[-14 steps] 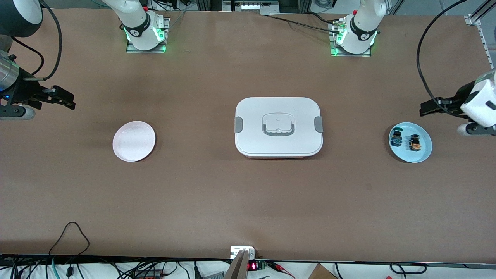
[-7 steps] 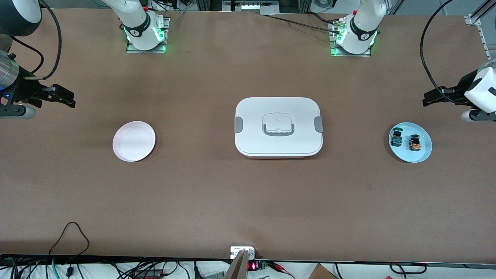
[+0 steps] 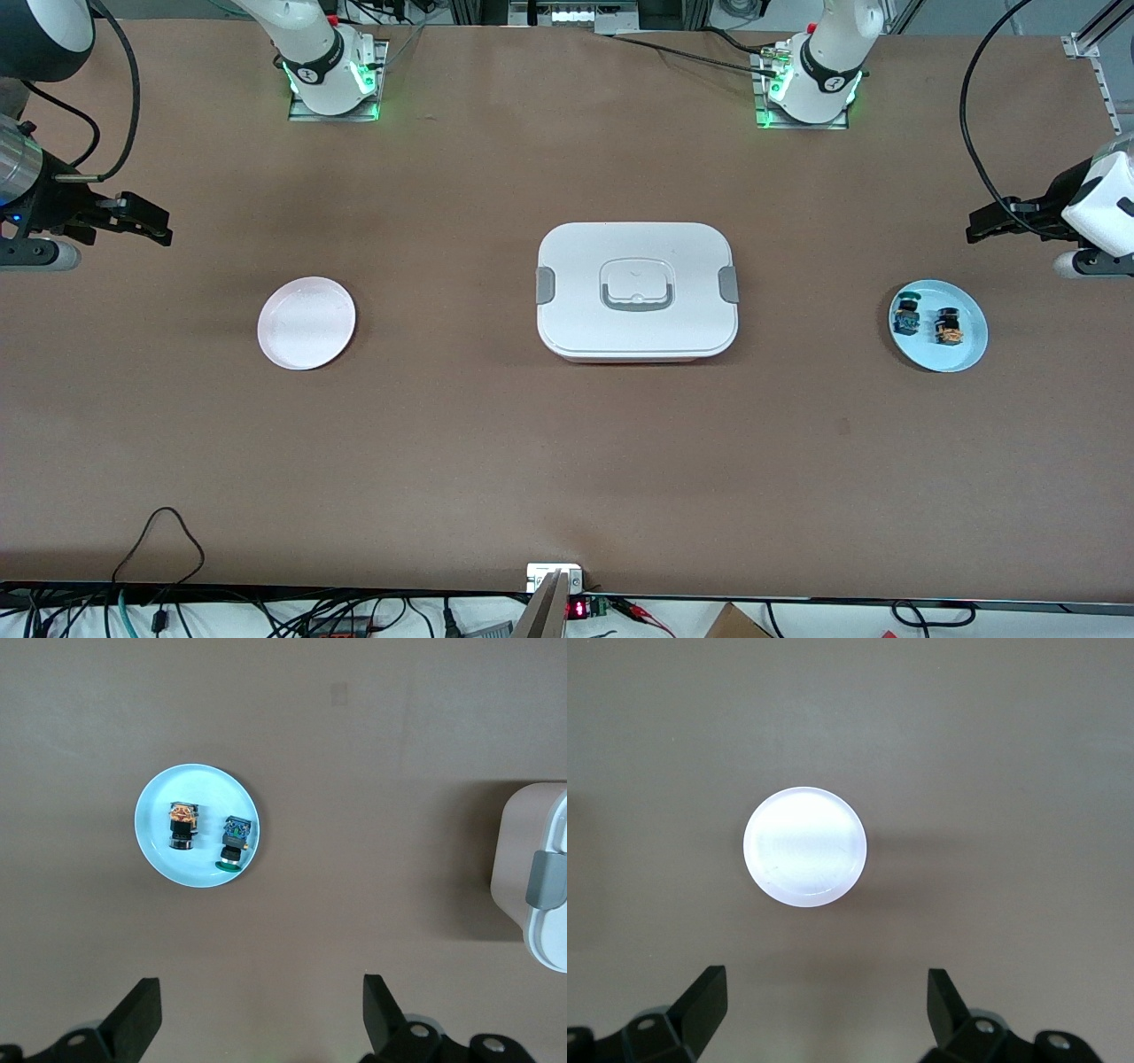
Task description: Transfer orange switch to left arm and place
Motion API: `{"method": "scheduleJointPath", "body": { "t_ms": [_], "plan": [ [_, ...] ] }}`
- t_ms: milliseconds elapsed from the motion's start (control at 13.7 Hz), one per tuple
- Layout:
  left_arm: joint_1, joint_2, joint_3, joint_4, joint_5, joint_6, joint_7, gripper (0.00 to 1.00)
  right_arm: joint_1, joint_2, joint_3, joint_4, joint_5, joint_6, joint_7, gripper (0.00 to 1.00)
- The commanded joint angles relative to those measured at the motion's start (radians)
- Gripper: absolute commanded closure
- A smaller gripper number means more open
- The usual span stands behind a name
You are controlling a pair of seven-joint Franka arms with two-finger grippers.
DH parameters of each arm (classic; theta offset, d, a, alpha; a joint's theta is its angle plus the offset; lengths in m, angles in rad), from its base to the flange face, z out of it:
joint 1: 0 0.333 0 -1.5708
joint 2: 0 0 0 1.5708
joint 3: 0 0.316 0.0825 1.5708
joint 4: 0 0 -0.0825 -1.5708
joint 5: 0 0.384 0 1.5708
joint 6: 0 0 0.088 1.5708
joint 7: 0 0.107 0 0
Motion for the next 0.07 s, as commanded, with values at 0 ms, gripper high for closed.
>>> {"method": "scheduleJointPath", "body": {
  "t_ms": [0],
  "plan": [
    [0.0, 0.019, 0.017, 0.027, -0.013, -0.006, 0.016, 0.0, -0.012, 0.0, 0.01, 0.015, 0.016, -0.018, 0.011, 0.0]
  ]
}}
